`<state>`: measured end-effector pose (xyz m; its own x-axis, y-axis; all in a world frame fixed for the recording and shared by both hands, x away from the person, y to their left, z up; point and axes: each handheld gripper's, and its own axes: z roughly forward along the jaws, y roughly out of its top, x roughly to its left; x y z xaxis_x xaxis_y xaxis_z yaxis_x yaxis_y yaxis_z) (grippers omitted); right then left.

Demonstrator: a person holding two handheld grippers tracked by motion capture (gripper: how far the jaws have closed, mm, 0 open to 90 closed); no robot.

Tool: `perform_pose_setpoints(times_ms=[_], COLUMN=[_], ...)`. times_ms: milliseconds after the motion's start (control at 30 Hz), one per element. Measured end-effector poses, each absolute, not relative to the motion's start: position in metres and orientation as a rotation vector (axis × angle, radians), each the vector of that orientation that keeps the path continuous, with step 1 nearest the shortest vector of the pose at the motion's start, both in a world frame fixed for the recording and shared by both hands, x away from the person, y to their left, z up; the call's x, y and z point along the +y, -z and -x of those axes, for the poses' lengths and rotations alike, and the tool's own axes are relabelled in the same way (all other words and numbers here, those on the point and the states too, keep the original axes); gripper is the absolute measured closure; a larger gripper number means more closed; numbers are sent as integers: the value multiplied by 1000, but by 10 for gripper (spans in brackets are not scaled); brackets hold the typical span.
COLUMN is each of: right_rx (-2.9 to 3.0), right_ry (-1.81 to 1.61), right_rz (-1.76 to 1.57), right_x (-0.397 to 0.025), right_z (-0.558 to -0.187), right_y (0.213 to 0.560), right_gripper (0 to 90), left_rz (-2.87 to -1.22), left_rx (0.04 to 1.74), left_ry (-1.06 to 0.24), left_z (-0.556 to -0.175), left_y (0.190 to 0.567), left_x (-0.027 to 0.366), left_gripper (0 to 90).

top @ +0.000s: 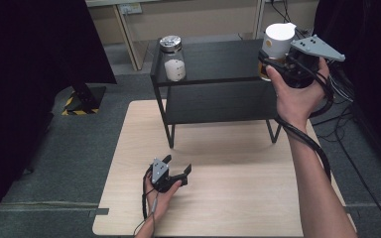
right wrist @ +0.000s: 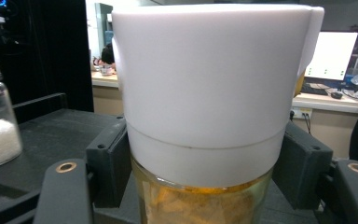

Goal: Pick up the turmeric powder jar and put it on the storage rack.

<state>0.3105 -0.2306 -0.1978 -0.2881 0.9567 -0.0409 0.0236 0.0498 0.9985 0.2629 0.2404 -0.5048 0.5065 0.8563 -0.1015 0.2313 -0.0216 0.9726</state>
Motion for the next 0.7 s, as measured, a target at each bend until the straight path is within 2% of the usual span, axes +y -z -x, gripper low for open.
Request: perform_pose_setpoints(times_ms=[700], right_rx=[1495], right_ry=[-1305], right_rz=[-1113], right_x=[-227], right_z=[-342], right_y=[186], right_gripper=[306], left_rz=[-1550], left_rx=[968], left_ry=[-649], left_z=[-263], left_y=[505], left_x=[241], left_gripper=[94])
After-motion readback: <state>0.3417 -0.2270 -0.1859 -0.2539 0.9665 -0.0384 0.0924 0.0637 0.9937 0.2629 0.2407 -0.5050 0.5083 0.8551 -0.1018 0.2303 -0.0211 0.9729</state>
